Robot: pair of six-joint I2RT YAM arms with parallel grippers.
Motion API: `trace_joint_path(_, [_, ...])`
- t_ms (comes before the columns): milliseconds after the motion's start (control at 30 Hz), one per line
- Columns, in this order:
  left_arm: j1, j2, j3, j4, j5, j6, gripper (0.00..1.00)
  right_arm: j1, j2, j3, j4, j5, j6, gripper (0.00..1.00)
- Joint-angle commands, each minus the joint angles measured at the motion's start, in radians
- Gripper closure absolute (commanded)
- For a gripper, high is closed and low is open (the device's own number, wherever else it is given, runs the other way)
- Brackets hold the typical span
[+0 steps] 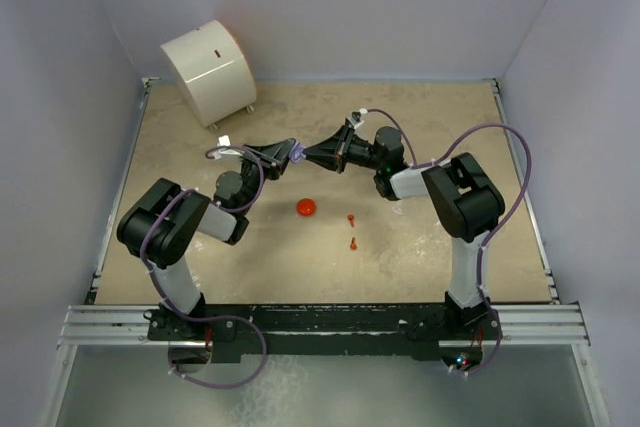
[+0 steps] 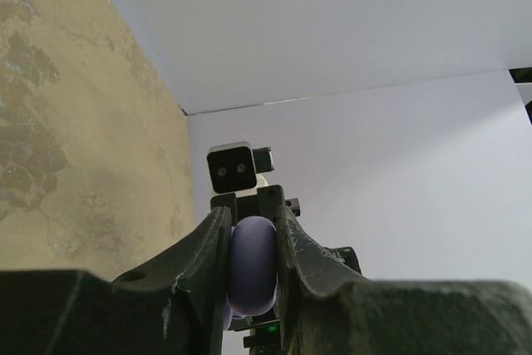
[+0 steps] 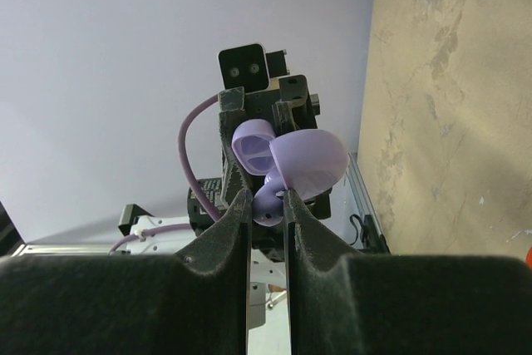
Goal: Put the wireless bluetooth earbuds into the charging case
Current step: Place the earbud in the charging case.
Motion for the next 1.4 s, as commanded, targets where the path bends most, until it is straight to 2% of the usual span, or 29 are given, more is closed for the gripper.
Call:
trace_joint_path(0, [-0.005,-0.043,0.007,0.101,-0.002,0.015,1.0,-0.001,0.0,-0.012,0.035,-0.028,0.005,0.98])
trace_joint_path(500, [-0.007,-0.035,0.0,0.063,-0.004,0.121,1.0,-0.004,-0.001,-0.002,0.011,-0.034,0.014,1.0])
trace_joint_path(900, [-0.007,0.048,0.015,0.135,0.003,0.115,1.0,-0.022,0.014,0.011,-0.035,-0.049,0.013,1.0])
trace_joint_path(1367, [-0.006,0.032,0.01,0.154,-0.005,0.131,1.0,-0.03,0.021,0.034,-0.094,-0.04,-0.015,1.0])
